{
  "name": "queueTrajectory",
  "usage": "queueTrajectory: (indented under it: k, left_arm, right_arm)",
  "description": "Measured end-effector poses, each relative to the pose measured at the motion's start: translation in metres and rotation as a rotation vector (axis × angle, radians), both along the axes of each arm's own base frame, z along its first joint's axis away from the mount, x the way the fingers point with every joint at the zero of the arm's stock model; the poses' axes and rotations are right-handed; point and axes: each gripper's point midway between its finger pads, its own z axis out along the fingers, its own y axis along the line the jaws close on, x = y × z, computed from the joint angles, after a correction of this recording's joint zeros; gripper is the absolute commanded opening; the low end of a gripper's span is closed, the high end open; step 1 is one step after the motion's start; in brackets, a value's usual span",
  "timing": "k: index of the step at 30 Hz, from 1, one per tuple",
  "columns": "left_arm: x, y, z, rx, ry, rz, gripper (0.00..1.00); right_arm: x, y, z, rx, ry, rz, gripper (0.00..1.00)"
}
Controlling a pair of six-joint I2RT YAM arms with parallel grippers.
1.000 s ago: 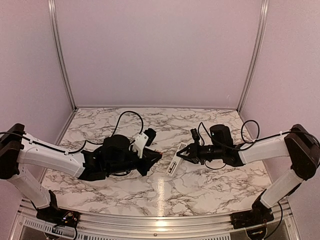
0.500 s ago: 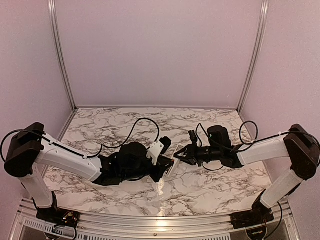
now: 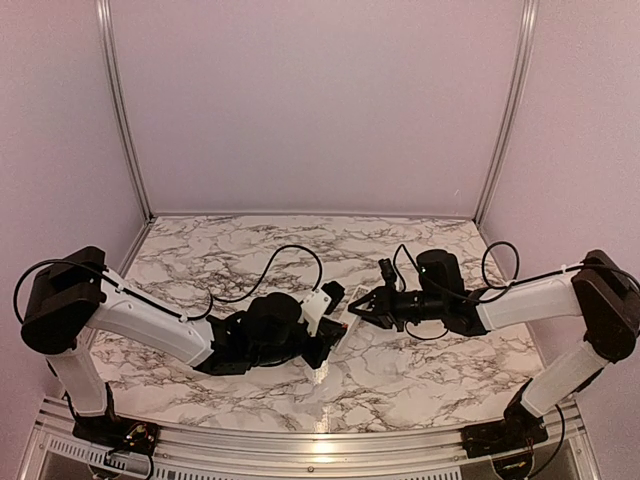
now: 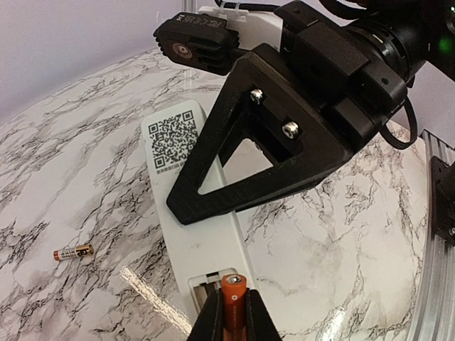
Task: Load the batteries into the remote control
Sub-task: Place the battery in the battery compartment.
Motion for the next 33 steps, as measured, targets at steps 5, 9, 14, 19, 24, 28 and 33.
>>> queueTrajectory:
  k: [5, 9, 14, 19, 24, 28, 33]
  left_arm:
    - [0.005, 0.003, 0.001, 0.003, -0.015, 0.030, 0.00]
    - [0.008, 0.004, 0.000, 0.006, -0.024, 0.046, 0.00]
    - [0.009, 0.003, 0.001, 0.001, -0.030, 0.048, 0.00]
    - [0.009, 0.003, -0.001, 0.000, -0.029, 0.049, 0.05]
    - [0.012, 0.004, -0.001, 0.003, -0.037, 0.065, 0.14]
    - [0.013, 0.006, -0.001, 0.010, -0.046, 0.077, 0.17]
    - [0.015, 0.007, -0.002, 0.018, -0.052, 0.086, 0.20]
  right_arm:
    - [0.000, 0.000, 0.000, 0.001, 0.000, 0.001, 0.00]
    - [0.001, 0.001, 0.002, 0.003, -0.002, 0.001, 0.00]
    - [0.002, 0.002, 0.005, 0.009, -0.008, 0.001, 0.00]
    - [0.002, 0.002, 0.005, 0.008, -0.008, 0.000, 0.00]
    - [0.002, 0.002, 0.005, 0.008, -0.008, 0.000, 0.00]
    - [0.003, 0.002, 0.005, 0.005, -0.007, -0.001, 0.00]
    - [0.004, 0.002, 0.005, -0.002, -0.007, -0.005, 0.00]
